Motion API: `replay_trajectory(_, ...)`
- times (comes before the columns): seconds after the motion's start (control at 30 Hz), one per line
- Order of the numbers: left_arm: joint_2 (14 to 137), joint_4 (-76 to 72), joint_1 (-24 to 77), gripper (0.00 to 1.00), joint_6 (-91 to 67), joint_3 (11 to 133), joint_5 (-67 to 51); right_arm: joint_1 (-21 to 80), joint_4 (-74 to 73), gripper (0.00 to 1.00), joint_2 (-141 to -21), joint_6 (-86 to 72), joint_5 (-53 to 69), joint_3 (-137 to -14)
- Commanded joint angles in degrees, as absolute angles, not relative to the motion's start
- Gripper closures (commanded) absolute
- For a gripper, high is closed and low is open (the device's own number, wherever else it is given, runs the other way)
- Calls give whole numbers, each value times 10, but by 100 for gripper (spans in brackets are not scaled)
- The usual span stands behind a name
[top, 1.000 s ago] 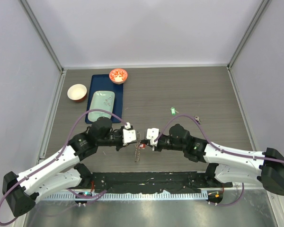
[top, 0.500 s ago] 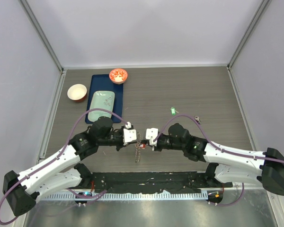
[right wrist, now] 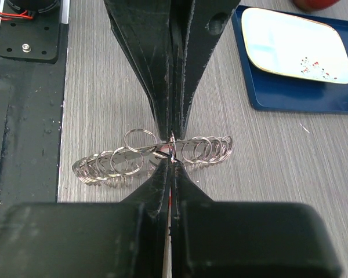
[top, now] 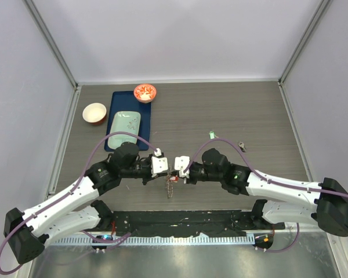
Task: Put the keys on the keyring
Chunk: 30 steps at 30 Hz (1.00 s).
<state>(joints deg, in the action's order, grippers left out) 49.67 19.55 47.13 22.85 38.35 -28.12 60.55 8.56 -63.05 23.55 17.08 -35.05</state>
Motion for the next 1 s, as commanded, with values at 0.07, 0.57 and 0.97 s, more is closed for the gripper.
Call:
replay_trajectory(0.07,504,176,475,100,220,410,-300,609,142,96,-615,261,200,-401)
replay_trajectory(0.57,468,155,473,100,221,393,-277,606,148,59,-539,199,144,-333)
replay_trajectory(0.97,462,138,471,100,215,385,-283,577,302,70,-559,142,178,-241)
